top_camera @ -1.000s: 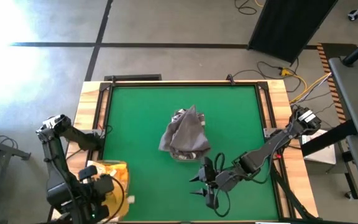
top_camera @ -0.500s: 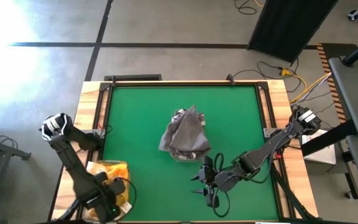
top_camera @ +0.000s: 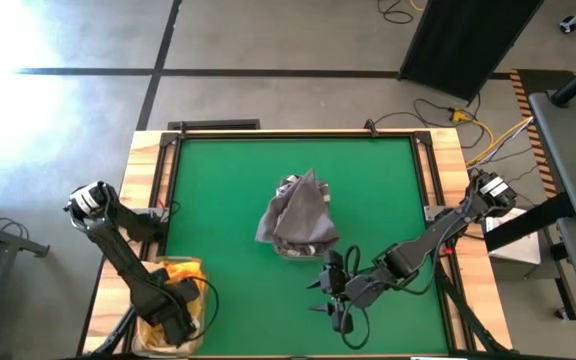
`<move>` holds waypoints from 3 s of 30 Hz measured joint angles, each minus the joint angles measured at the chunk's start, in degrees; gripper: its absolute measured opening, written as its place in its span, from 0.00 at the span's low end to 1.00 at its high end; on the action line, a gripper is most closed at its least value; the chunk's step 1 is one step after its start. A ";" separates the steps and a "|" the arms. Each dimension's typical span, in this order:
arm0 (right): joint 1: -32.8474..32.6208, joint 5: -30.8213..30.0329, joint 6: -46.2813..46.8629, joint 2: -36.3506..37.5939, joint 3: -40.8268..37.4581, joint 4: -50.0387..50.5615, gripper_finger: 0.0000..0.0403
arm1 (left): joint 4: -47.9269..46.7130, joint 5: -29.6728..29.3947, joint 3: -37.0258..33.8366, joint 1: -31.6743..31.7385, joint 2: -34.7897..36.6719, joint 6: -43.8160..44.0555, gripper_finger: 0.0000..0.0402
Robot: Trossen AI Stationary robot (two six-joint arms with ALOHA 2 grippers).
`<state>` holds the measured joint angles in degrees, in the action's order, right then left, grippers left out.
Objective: Sort towels by color in basket
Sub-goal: Put the yellow towel into the bottom transparent bin, then return to Home Position
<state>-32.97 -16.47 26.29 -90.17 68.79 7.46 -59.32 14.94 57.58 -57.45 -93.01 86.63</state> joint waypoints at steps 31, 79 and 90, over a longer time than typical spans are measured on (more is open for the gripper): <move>0.00 0.00 0.15 -0.02 -0.44 2.50 0.63 | -18.21 -12.74 18.25 -0.11 0.37 -8.56 0.26; 0.43 0.43 -2.42 -0.07 -0.02 2.35 0.75 | -24.79 -11.45 24.52 3.05 3.76 -7.62 0.39; 2.00 0.44 -24.96 0.33 -1.50 -1.97 0.53 | -17.27 -33.36 24.45 4.94 7.02 -29.94 0.05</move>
<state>-30.97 -16.03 1.34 -89.84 67.29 5.50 -76.59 -18.43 82.02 -52.51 -85.99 56.69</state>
